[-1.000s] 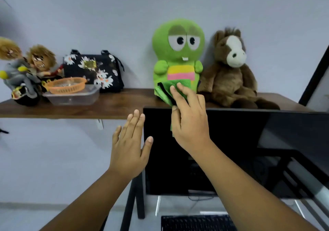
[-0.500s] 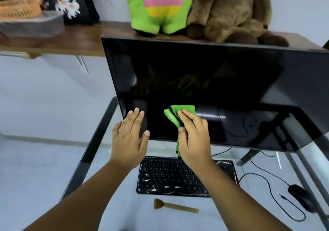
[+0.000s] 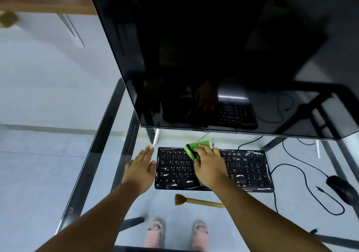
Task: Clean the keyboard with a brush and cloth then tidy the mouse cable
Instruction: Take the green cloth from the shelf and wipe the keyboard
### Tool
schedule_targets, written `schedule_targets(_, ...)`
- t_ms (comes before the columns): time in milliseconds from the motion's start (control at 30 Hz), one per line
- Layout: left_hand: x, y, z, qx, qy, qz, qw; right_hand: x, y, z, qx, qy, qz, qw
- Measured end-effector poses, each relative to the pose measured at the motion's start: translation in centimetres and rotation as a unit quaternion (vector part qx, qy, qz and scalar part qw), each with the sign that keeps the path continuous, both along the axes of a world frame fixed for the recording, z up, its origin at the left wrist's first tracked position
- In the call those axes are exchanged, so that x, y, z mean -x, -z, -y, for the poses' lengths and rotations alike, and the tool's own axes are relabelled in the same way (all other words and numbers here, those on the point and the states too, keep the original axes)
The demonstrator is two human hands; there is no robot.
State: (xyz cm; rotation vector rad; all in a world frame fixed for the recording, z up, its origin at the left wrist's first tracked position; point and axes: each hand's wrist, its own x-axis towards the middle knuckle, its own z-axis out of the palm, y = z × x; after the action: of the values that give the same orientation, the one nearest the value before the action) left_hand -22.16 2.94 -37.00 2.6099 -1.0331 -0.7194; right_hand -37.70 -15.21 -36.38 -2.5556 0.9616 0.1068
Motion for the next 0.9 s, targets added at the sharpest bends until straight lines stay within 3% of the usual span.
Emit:
schedule_targets(233,-0.9,1.7,-0.9,-0.017,0.078,-0.038,0.996,-2.0,0.2,-0.5,-0.004,0.024,-0.034,0.999)
schedule_targets(467,-1.5,1.6,-1.4,-0.022,0.111,-0.033,0.993,-4.3,0.5,-1.8,0.002,-0.069,-0.027,0.997)
schedule_targets(667,-2.3,1.7,-1.6,-0.035,0.142,-0.037,0.989,-4.0,0.5,-0.9,0.033,0.04,-0.046,0.998)
schedule_targets(900,-3.1,2.0,-1.9,-0.028,0.163,-0.053,0.985,-6.4,1.2,-3.6,0.04,-0.083,-0.008,0.996)
